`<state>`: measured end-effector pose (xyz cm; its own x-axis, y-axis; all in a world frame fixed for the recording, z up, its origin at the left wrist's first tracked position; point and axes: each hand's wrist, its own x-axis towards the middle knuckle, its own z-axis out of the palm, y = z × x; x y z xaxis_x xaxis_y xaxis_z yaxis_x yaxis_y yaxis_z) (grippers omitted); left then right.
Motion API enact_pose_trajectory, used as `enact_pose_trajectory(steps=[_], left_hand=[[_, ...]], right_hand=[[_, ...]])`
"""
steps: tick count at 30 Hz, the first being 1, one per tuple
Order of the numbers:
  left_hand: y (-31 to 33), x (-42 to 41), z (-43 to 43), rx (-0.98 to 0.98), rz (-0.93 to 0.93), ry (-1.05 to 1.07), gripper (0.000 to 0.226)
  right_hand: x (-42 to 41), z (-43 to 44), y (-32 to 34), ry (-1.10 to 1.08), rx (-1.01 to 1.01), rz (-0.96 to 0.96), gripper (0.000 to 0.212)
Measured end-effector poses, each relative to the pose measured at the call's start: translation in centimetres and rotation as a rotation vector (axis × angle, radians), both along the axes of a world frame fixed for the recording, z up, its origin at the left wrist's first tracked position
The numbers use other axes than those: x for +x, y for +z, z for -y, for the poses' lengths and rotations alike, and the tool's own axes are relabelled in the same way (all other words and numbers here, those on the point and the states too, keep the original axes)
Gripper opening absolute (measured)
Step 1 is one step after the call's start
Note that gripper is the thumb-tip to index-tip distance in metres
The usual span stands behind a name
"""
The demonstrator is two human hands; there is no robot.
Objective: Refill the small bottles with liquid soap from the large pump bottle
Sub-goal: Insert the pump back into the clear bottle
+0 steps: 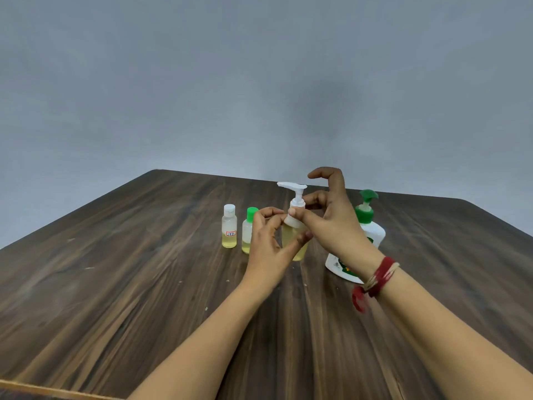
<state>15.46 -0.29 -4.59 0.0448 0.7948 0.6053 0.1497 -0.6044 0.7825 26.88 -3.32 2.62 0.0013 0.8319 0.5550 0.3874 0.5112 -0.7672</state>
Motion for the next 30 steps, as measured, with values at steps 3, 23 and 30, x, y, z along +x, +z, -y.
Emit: enact_pose_trajectory(steps=[3,23,30], left_hand=[[0.0,0.1,0.1,0.008,0.005,0.038,0.02],[-0.8,0.3,-0.5,-0.003,-0.028,0.135,0.025],[-1.2,0.3,-0.9,-0.002,-0.088,0.127,0.02]], right_hand=[[-0.9,0.1,-0.8,-0.073,0.055,-0.004,0.054],[-1.1,-1.3,-3.7,-0.074,0.005,-0.148,0.066],[-0.8,-1.2,-4.1,-0.067,-0.004,-0.239,0.063]])
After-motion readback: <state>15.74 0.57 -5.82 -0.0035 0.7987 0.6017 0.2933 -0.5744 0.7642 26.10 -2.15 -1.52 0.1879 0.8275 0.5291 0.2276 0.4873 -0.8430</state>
